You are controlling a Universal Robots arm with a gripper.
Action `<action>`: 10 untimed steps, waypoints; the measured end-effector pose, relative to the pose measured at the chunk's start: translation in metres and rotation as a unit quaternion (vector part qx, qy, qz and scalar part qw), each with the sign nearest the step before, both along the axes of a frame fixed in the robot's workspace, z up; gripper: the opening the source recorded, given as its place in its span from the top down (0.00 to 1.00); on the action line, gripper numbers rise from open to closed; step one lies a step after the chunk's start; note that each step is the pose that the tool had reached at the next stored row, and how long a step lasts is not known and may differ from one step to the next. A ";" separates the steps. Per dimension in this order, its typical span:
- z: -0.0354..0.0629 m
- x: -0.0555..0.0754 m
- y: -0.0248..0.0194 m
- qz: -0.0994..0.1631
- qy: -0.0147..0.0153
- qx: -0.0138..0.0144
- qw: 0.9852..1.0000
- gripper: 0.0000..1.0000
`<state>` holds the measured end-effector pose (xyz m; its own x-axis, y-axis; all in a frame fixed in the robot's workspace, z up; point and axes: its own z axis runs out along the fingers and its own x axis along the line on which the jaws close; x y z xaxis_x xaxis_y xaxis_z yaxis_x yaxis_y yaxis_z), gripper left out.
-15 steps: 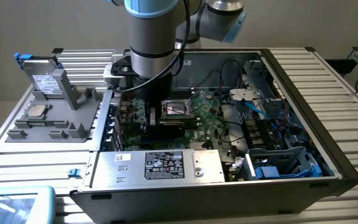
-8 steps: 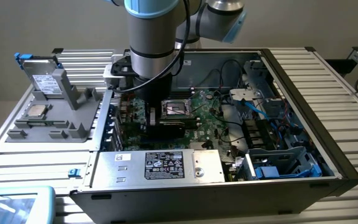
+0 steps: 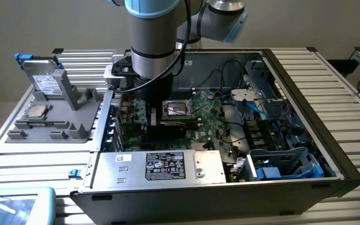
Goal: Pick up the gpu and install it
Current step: 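Insert the gpu into the slot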
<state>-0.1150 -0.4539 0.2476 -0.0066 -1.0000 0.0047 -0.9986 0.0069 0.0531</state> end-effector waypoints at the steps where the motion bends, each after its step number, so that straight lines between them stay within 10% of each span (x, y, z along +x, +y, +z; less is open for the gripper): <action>1: 0.0000 0.000 0.0000 0.000 0.000 0.000 1.000 0.73; 10: -0.0002 0.000 0.0001 0.000 0.000 0.000 1.000 0.65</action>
